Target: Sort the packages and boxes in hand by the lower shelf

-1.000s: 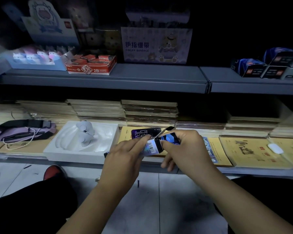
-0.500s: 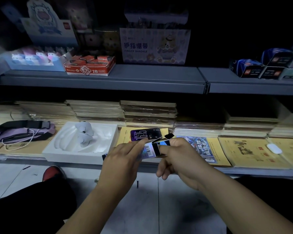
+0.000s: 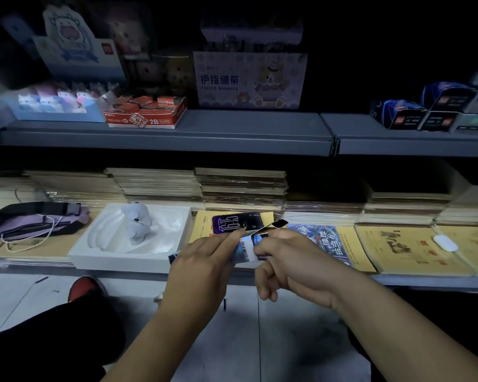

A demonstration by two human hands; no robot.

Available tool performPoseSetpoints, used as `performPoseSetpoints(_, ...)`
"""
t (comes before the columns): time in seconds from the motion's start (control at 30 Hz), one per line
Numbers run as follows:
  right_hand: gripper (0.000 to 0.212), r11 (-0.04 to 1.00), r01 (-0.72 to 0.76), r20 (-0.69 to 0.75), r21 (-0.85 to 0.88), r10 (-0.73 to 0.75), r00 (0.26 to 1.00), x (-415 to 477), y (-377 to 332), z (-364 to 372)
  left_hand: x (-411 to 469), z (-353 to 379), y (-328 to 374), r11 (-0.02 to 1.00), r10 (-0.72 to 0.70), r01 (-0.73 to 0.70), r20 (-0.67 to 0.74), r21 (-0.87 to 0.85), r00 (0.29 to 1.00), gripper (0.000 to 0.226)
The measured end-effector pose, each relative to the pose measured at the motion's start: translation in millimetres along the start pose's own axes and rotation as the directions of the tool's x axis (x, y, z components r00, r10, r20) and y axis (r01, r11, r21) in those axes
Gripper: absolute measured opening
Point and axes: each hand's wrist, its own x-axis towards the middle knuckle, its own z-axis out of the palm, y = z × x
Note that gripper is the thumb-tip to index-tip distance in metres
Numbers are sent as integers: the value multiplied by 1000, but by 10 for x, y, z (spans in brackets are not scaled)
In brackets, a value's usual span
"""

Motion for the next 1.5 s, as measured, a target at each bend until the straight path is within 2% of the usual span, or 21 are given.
performPoseSetpoints(0.07,13,999,23,-41,-47,-25,999,20,-11,-43,14,-4,27,1000,-9,9,25,-18,1000,64)
performPoseSetpoints(0.2,14,976,80,-142,-203,-111,984,33,-17,-154,62,-35,5,998,-1,-1,26,71,1000,66)
performPoseSetpoints(0.33,17,988,72,-170,-137,-95,981,61,33,-119,26,-38,-6,998,-37,36,24,57,999,61)
performPoseSetpoints(0.73,35,985,93,4,-144,-94,996,54,90,-29,-27,-35,33,999,-16,17,-41,28,999,65)
performPoseSetpoints(0.83,34,987,83,46,-138,-78,996,42,88,-32,-33,-11,53,999,-15,17,-45,30,999,64)
performPoseSetpoints(1.0,31,976,65,124,-207,-40,991,17,65,-38,-32,-6,61,1000,15,-14,-61,20,998,46)
performPoseSetpoints(1.1,33,976,49,149,-214,-17,989,42,87,-36,-30,-28,46,1000,-3,3,-31,2,1000,56)
performPoseSetpoints(1.17,36,988,42,156,-145,-19,988,57,83,-25,-14,-49,36,999,-37,37,-9,-20,999,65)
performPoseSetpoints(1.27,33,995,80,104,-53,-74,992,50,43,6,25,-75,64,997,-54,53,-13,-61,998,66)
performPoseSetpoints(1.4,23,958,198,-76,-207,-217,973,-8,11,-14,45,-94,4,994,-102,102,1,-46,995,62)
performPoseSetpoints(1.5,12,931,273,-221,-243,-327,919,-28,-21,-105,42,-112,-73,957,-255,260,48,-130,966,60)
